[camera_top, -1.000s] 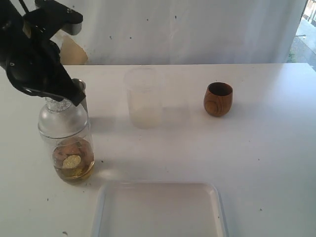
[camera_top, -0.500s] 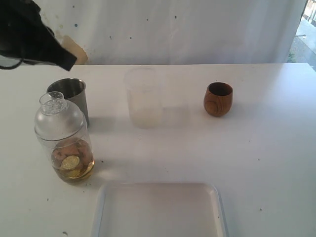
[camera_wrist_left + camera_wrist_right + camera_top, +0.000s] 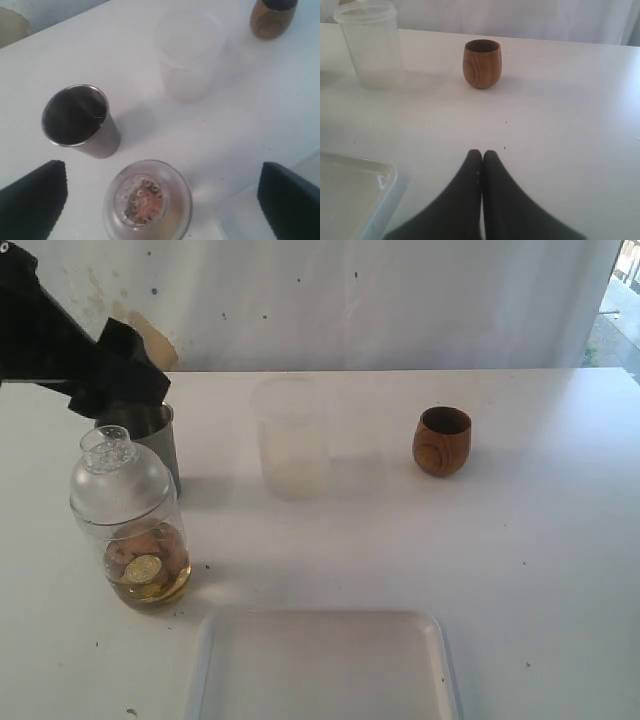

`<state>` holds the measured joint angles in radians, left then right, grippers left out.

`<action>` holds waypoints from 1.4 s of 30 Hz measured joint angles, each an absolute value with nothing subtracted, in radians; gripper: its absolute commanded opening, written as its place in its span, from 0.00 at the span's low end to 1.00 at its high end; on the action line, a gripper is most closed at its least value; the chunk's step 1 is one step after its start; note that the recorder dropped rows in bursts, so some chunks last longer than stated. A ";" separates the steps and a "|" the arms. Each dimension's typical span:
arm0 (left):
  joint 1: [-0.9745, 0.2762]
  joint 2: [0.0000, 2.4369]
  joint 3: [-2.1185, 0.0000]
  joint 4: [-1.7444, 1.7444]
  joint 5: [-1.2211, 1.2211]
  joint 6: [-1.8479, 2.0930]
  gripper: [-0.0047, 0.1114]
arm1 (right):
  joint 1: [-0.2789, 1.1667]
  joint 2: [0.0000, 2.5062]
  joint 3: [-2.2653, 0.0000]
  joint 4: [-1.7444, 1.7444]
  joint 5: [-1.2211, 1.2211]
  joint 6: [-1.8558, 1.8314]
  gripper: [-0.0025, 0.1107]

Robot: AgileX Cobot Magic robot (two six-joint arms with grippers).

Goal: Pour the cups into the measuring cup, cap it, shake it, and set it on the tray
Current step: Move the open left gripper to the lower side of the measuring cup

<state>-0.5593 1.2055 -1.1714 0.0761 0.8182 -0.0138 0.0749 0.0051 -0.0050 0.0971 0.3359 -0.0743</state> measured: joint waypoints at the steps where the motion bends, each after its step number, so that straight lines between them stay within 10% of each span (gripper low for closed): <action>1: -0.559 1.200 -1.158 0.052 0.789 -0.009 0.95 | 0.075 0.005 -0.005 0.097 0.336 -0.074 0.02; 13: -0.559 0.939 -0.346 -0.075 -0.307 0.000 0.95 | 0.075 0.005 -0.005 0.097 0.336 -0.074 0.02; 42: -0.559 1.164 -0.037 -0.214 -0.682 0.124 0.95 | 0.075 0.005 -0.005 0.097 0.336 -0.074 0.02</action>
